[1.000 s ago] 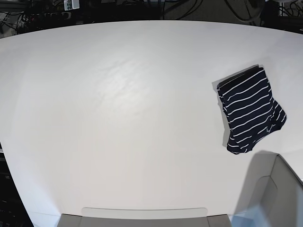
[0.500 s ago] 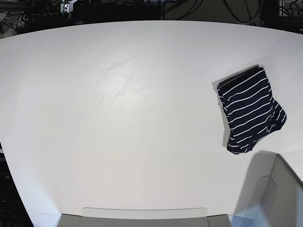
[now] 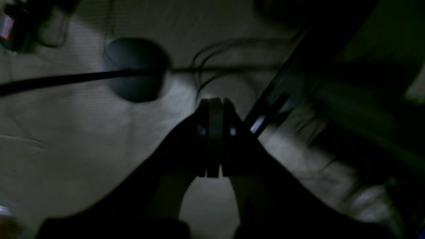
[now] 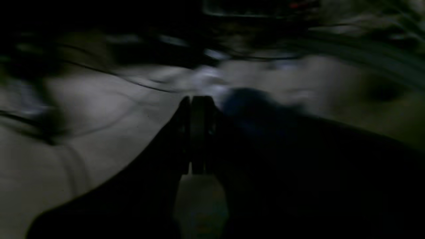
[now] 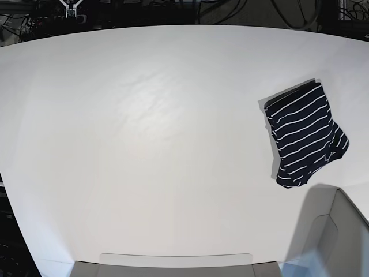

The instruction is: Fold the T-shirt properly

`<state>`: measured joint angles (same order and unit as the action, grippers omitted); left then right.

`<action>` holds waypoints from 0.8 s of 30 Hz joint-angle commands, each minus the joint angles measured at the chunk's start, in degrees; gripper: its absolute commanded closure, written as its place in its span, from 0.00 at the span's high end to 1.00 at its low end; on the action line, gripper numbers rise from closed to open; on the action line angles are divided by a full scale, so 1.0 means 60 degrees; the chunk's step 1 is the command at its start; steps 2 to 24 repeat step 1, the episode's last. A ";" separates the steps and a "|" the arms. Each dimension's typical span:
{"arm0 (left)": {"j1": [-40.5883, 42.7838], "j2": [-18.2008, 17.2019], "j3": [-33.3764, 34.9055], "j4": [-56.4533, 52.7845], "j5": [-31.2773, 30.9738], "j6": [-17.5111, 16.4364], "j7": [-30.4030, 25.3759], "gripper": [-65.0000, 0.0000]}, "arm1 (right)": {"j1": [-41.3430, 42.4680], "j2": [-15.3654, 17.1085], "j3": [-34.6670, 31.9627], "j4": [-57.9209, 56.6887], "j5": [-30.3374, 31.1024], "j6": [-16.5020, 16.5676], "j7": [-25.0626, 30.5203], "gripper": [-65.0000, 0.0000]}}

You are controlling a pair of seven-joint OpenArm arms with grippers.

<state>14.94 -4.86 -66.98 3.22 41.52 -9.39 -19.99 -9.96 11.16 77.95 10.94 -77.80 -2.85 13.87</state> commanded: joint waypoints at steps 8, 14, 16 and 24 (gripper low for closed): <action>-0.0080 -0.0061 0.0182 0.0027 0.0194 0.0297 0.0335 0.00 | 0.0187 0.0155 0.0026 -0.0160 -0.0418 -0.0689 0.0128 0.00; -0.0080 -0.0061 0.0182 0.0027 0.0194 0.0297 0.0335 0.00 | 0.0187 0.0155 0.0026 -0.0160 -0.0418 -0.0689 0.0128 0.00; -0.0080 -0.0061 0.0182 0.0027 0.0194 0.0297 0.0335 0.00 | 0.0187 0.0155 0.0026 -0.0160 -0.0418 -0.0689 0.0128 0.00; -0.0080 -0.0061 0.0182 0.0027 0.0194 0.0297 0.0335 0.00 | 0.0187 0.0155 0.0026 -0.0160 -0.0418 -0.0689 0.0128 0.00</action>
